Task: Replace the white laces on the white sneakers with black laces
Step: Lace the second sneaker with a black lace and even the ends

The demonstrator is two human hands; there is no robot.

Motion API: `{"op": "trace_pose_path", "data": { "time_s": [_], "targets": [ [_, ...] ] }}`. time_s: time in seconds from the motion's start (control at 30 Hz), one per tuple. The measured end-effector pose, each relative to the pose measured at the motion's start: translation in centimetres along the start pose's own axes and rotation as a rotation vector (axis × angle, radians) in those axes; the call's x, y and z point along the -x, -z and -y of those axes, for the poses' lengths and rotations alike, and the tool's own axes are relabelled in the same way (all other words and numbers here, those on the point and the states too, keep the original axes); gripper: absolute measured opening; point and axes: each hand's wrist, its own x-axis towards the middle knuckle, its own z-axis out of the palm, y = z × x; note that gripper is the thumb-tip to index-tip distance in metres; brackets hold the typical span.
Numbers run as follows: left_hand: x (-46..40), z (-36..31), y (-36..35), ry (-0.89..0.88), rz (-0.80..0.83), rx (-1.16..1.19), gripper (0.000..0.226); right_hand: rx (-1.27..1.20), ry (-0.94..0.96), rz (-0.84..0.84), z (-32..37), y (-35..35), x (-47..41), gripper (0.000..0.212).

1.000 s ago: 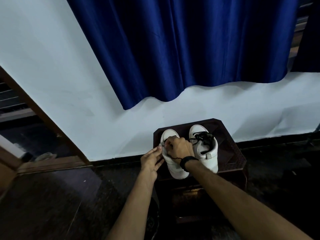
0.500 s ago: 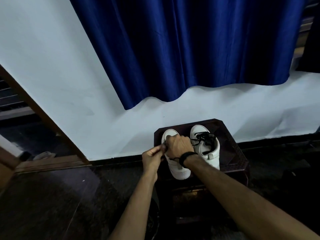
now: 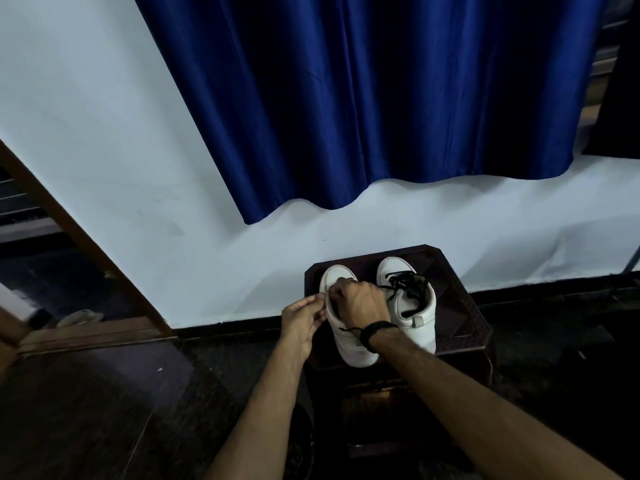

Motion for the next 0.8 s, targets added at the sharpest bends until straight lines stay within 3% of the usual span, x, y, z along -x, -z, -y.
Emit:
{"op": "trace_pose_path", "data": {
  "time_s": [0.2, 0.37, 0.43, 0.53, 0.6, 0.63, 0.67, 0.7, 0.73, 0.8],
  "targets": [
    [-0.5, -0.7, -0.4, -0.137, -0.091, -0.118, 0.022, -0.086, -0.035, -0.011, -0.3, -0.6, 0.3, 0.026],
    [-0.8, -6.5, 2.2, -0.095, -0.065, 0.408, 0.029, -0.087, -0.028, -0.039, -0.2, -0.1, 0.7, 0.031],
    [-0.5, -9.2, 3.4, -0.154, -0.124, 0.429, 0.032, -0.083, -0.011, -0.061, 0.1, 0.2, 0.6, 0.046],
    [-0.4, -10.9, 4.9, -0.283, -0.307, 0.075, 0.022, -0.038, -0.022, -0.098, 0.0, 0.1, 0.6, 0.055],
    [0.0, -10.2, 5.2, -0.329, -0.394, -0.503, 0.01, 0.029, -0.096, -0.047, -0.4, 0.4, 0.7, 0.047],
    [0.2, -9.2, 5.0, -0.312, -0.403, -0.886, 0.015, 0.041, -0.124, -0.015, -0.7, 0.4, 0.8, 0.044],
    [0.4, -8.1, 4.5, -0.326, -0.372, -1.227, 0.019, 0.036, -0.145, 0.029, -0.9, 0.4, 0.8, 0.044],
    [0.4, -6.9, 3.8, -0.392, -0.292, -1.406, 0.022, 0.013, -0.157, 0.057, -1.0, 0.4, 0.9, 0.045],
    [0.4, -5.8, 3.0, -0.46, -0.177, -1.458, 0.024, -0.034, -0.181, 0.069, -1.1, 0.4, 1.0, 0.045],
    [0.6, -3.6, 1.4, -0.437, 0.068, -1.265, 0.028, -0.152, -0.248, 0.048, -1.2, 0.4, 1.2, 0.045]
  ]
}}
